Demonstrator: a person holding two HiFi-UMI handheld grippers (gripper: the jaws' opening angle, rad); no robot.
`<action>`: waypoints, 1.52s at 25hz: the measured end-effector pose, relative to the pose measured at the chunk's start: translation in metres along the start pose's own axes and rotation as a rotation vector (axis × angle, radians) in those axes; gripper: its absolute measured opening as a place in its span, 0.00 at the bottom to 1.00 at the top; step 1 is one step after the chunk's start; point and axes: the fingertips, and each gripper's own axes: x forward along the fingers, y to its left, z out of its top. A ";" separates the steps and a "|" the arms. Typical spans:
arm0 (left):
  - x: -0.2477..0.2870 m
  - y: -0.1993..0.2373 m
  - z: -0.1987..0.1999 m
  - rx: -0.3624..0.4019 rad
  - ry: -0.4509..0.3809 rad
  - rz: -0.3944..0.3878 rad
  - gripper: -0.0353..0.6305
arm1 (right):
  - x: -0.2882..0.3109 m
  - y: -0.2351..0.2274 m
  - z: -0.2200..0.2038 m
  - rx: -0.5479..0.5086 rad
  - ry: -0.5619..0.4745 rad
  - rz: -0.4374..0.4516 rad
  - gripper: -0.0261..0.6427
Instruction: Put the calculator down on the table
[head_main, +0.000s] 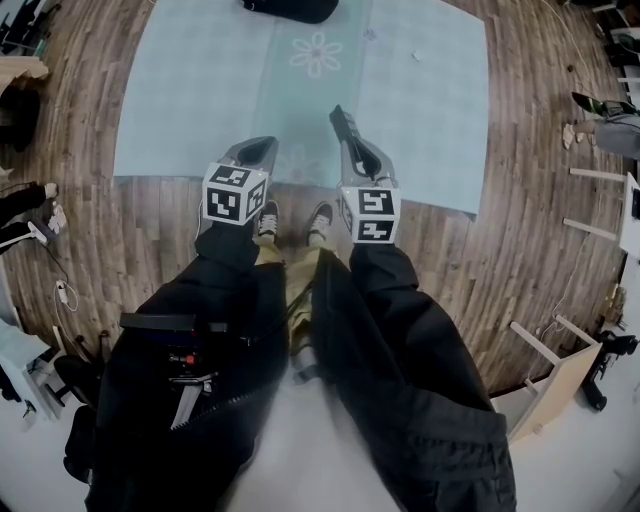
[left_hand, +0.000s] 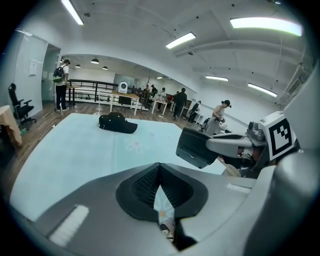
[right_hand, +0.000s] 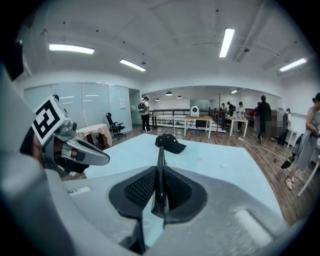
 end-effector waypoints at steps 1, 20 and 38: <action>0.002 0.001 -0.004 -0.003 0.011 0.000 0.06 | 0.004 0.000 -0.005 -0.021 0.016 -0.004 0.11; 0.024 0.028 -0.033 -0.043 0.089 0.022 0.06 | 0.076 0.017 -0.086 -0.190 0.217 0.037 0.11; 0.011 0.047 -0.067 -0.084 0.141 0.041 0.06 | 0.085 0.064 -0.144 -0.213 0.308 0.172 0.18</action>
